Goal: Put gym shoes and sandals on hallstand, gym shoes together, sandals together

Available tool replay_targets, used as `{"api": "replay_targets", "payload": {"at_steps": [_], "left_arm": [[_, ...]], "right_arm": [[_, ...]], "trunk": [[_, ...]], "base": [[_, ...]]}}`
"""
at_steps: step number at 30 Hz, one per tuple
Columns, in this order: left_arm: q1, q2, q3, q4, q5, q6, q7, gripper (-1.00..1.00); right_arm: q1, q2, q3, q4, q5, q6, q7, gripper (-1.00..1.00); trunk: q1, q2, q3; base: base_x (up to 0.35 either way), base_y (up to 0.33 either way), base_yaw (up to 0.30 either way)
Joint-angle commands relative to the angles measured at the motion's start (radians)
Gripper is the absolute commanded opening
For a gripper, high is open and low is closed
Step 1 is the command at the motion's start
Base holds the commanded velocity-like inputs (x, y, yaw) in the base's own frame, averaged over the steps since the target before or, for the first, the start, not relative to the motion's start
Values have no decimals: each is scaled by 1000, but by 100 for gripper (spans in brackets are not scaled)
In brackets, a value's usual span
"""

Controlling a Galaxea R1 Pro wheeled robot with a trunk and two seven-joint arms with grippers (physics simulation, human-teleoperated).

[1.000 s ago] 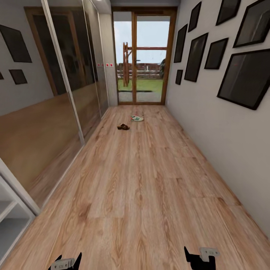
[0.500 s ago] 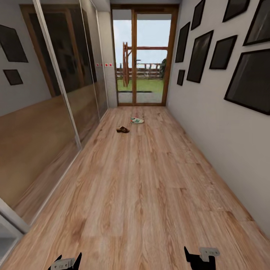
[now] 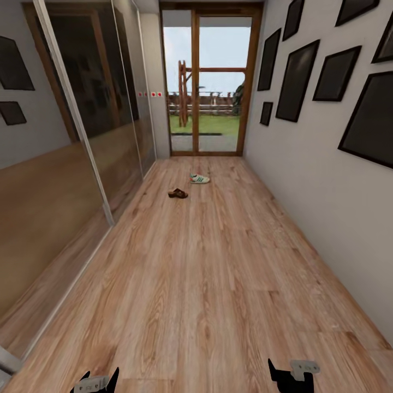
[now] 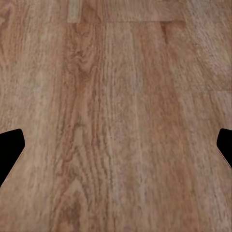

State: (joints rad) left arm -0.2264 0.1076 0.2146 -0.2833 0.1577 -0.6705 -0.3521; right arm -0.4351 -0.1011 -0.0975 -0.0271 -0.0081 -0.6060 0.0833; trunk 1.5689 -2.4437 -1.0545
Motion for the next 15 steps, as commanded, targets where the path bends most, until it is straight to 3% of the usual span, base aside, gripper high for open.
{"api": "replay_targets", "payload": {"at_steps": [1, 15], "left_arm": [[-1, 0, 2, 1, 11, 0, -10, 100], [-1, 0, 2, 1, 10, 0, -11, 100]], "right_arm": [[-1, 0, -8, 1, -1, -3, 9, 100], [-1, 0, -8, 1, -1, -3, 9, 100]], "trunk": [[0, 0, -1], [0, 0, -1]], "base": [[338, 0, 0], [338, 0, 0]]}}
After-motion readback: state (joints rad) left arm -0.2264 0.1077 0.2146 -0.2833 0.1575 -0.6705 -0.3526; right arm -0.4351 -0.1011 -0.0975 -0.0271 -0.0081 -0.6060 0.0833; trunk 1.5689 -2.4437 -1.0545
